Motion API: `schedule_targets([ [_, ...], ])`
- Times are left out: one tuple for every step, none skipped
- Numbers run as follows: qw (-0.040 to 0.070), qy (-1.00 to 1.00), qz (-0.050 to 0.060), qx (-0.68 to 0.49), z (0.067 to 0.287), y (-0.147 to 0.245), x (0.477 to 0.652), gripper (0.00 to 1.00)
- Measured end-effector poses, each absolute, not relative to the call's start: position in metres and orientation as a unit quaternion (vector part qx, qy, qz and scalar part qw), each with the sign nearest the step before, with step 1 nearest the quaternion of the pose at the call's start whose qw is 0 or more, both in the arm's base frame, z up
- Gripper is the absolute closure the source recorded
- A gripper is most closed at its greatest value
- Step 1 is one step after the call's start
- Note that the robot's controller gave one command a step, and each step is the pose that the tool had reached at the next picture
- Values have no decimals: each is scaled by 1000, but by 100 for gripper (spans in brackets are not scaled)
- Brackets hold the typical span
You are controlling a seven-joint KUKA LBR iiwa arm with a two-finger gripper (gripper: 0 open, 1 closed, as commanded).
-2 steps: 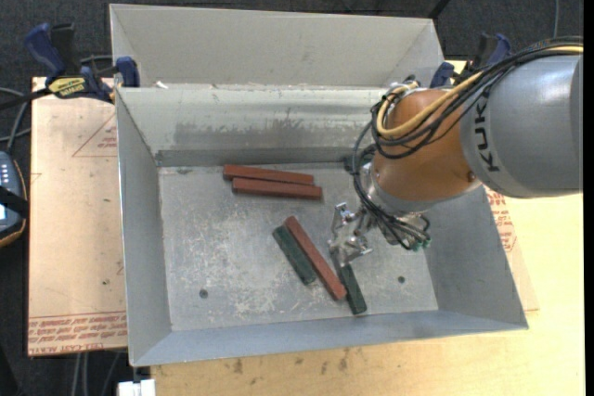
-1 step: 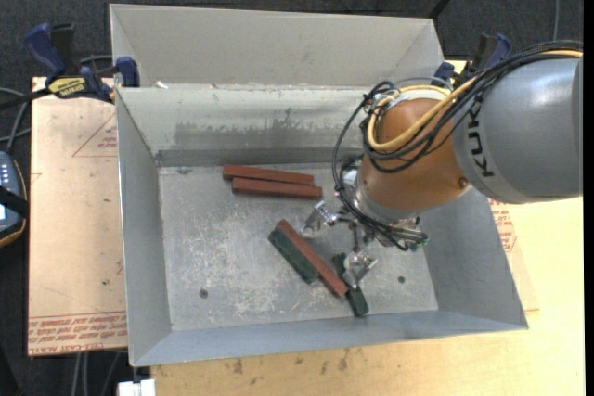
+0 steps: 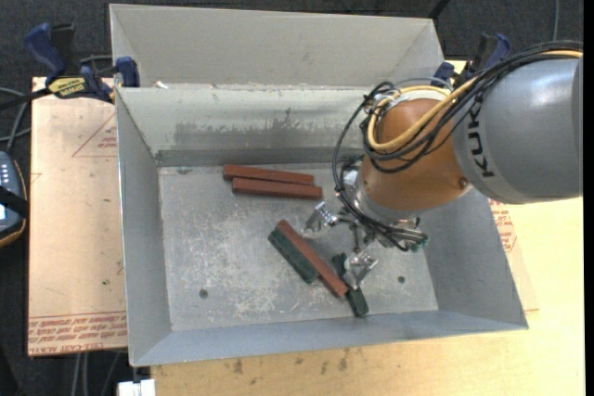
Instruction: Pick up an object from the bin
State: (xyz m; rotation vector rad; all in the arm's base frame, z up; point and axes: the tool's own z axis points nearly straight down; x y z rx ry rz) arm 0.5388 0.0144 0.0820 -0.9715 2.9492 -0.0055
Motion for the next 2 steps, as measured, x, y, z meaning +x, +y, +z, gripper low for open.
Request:
schedule_targets([
  [18,953,-3,-304,82,16,536,0],
  [11,964,0,-267,77,22,529,100],
])
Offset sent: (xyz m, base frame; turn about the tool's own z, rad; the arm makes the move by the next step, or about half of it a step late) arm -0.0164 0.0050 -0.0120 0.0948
